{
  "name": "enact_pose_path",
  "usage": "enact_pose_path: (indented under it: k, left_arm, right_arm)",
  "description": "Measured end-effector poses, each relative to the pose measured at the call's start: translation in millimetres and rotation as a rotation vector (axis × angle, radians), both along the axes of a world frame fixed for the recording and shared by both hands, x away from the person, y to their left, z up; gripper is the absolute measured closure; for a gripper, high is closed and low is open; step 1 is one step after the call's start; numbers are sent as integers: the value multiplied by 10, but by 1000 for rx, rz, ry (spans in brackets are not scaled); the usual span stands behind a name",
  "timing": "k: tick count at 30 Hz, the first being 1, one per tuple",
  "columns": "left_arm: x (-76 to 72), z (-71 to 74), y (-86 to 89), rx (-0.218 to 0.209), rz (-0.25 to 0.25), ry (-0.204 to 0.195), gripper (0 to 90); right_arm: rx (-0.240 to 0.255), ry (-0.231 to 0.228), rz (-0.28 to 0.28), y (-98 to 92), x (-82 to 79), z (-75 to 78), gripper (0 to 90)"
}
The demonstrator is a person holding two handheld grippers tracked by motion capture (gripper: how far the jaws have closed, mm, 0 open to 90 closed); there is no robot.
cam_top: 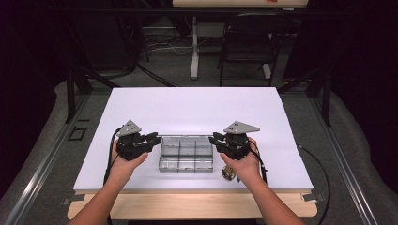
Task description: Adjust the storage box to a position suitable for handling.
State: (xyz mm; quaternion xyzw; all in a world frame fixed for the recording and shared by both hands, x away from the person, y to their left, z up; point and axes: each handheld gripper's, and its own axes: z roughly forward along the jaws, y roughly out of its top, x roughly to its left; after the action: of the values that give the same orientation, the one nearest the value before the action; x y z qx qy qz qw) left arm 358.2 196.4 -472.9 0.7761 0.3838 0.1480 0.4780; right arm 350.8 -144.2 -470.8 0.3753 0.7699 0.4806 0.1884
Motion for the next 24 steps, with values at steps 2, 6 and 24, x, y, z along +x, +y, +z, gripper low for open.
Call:
enact_pose_path:
  k: [2, 6, 24]
  left_arm:
    - [17, 12, -5, -4, 4, 2, 701]
    - [57, 37, -20, -6, 15, 1, 700]
    - [214, 79, -23, -35, 35, 17, 696]
  right_arm:
    - [6, 0, -9, 8, 14, 6, 735]
    - [13, -2, -22, 22, 51, 26, 728]
    - [39, 18, -50, 55, 233, 78, 695]
